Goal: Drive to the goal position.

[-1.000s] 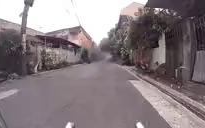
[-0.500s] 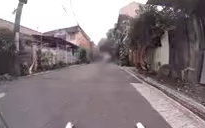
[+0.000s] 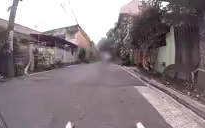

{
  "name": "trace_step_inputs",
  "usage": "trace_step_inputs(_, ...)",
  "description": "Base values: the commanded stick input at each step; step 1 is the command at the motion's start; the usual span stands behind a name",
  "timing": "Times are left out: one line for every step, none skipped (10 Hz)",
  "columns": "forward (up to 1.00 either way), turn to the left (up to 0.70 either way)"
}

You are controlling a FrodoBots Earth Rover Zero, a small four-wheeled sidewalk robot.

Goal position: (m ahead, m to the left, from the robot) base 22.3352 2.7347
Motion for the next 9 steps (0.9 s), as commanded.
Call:
trace_step_inputs(0.7, 0.0)
trace_step_inputs(0.7, 0.01)
trace_step_inputs(0.7, 0.01)
trace_step_inputs(0.7, 0.01)
trace_step_inputs(0.7, 0.01)
trace_step_inputs(0.7, 0.01)
trace_step_inputs(0.7, 0.0)
trace_step_inputs(0.7, 0.0)
trace_step_inputs(0.7, 0.0)
